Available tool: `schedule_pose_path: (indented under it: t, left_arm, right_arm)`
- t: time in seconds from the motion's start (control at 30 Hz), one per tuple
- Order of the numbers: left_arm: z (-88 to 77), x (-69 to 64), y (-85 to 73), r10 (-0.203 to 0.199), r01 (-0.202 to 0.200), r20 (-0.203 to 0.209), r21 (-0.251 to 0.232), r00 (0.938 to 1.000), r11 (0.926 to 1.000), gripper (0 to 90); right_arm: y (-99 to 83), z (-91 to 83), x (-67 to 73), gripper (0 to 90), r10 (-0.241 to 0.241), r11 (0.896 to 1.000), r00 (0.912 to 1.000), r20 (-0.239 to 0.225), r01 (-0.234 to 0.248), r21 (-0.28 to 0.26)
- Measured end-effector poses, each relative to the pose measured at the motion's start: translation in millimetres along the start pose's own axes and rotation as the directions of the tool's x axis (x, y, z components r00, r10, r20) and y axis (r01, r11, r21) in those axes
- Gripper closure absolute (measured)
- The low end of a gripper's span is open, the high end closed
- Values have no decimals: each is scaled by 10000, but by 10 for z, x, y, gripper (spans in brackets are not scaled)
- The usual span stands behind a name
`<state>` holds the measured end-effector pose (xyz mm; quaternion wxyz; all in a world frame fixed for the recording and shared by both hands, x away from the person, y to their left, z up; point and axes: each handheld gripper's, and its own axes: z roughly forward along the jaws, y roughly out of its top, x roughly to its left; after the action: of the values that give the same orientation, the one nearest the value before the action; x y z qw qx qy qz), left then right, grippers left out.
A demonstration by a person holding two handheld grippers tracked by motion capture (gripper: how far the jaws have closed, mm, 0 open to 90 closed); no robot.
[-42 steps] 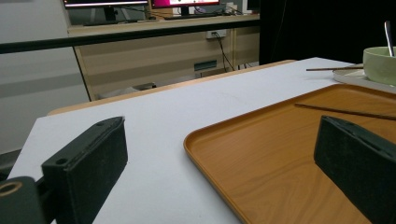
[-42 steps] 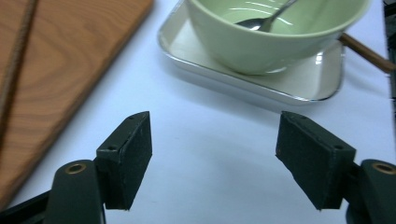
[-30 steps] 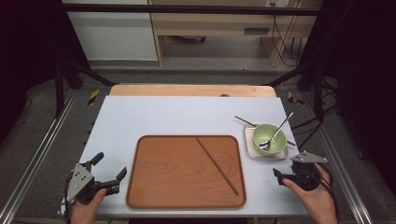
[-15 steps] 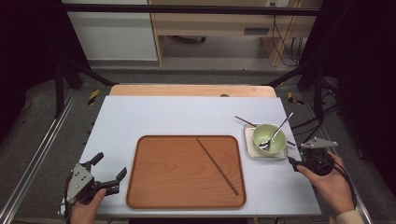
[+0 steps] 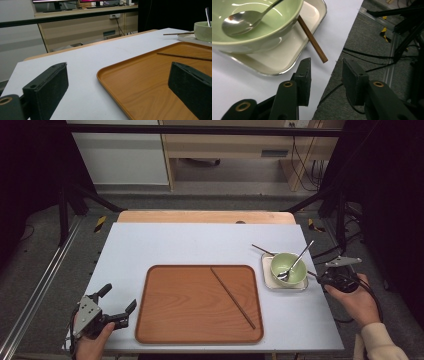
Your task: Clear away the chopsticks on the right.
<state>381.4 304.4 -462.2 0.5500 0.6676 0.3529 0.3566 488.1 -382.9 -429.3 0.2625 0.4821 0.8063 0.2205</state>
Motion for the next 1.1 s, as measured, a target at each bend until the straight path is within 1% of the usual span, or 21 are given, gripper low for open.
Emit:
schedule_pose_path:
  t: [0.07, 0.1, 0.13, 0.17, 0.23, 0.3, 0.33, 0.37, 0.43, 0.47, 0.5, 0.53, 0.57, 0.7, 0.83, 0.97, 1.1]
  left_arm:
    - [1, 2, -2, 16, -16, -7, 29, 10000, 10000, 26]
    - [1, 2, -2, 16, -16, -7, 29, 10000, 10000, 26]
    - [3, 3, -6, 6, -6, -7, 40, 10000, 10000, 26]
    - [3, 3, -6, 6, -6, -7, 40, 10000, 10000, 27]
    - [3, 4, -8, -4, 4, -8, 41, 10000, 10000, 27]
    - [5, 5, -11, -11, 11, -12, 56, 10000, 10000, 27]
    - [6, 6, -12, -9, 9, -13, 73, 10000, 10000, 28]
    - [9, 4, -14, -28, 28, -6, 74, 10000, 10000, 28]
    - [12, 2, -16, -38, 38, -8, 77, 10000, 10000, 28]
    - [13, 2, -16, -30, 30, -9, 83, 10000, 10000, 28]
    - [14, 1, -17, -32, 32, -9, 89, 10000, 10000, 28]
    - [14, 1, -18, -35, 36, -10, 99, 10000, 9999, 28]
    - [16, 1, -20, -41, 41, -3, 119, 10000, 9999, 28]
    - [19, 4, -23, -27, 27, 1, 141, 10000, 9999, 28]
    - [19, 2, -23, -55, 55, -4, 102, 10000, 9999, 28]
    - [15, 6, -22, -46, 46, -2, 126, 10000, 9999, 29]
    - [16, 6, -22, -48, 48, 0, 122, 10000, 9999, 29]
  right_arm:
    - [14, 63, -43, 617, 31, 10000, 9999, -133, -31, 1]
    - [14, 63, -43, 617, 31, 10000, 9999, -133, -31, 1]
    - [32, 123, -64, 621, 58, 10000, 9997, -229, -56, 72]
    - [32, 123, -64, 621, 58, 10000, 9997, -229, -56, 72]
    - [51, 176, -63, 621, 8, 9999, 9994, -332, -3, 164]
    - [61, 228, -53, 619, -170, 9997, 9992, -364, 177, 188]
    - [67, 277, -45, 620, -388, 9988, 9987, -340, 397, 280]
    - [67, 277, -45, 620, -388, 9988, 9987, -340, 397, 280]
    - [74, 331, -48, 623, -492, 9979, 9980, -385, 508, 407]
    - [74, 331, -48, 623, -492, 9979, 9980, -385, 508, 407]
    - [80, 356, -54, 630, -659, 9965, 9971, -371, 677, 499]
    - [80, 356, -54, 630, -659, 9965, 9971, -371, 677, 499]
    - [87, 378, -55, 638, -741, 9955, 9963, -446, 766, 559]
    - [102, 410, -48, 642, -910, 9932, 9946, -502, 944, 679]
    - [121, 446, -42, 656, -1123, 9906, 9917, -620, 1166, 715]
    - [123, 469, -22, 685, -1257, 9881, 9894, -728, 1314, 793]
    - [119, 470, -23, 706, -1265, 9880, 9887, -807, 1328, 790]
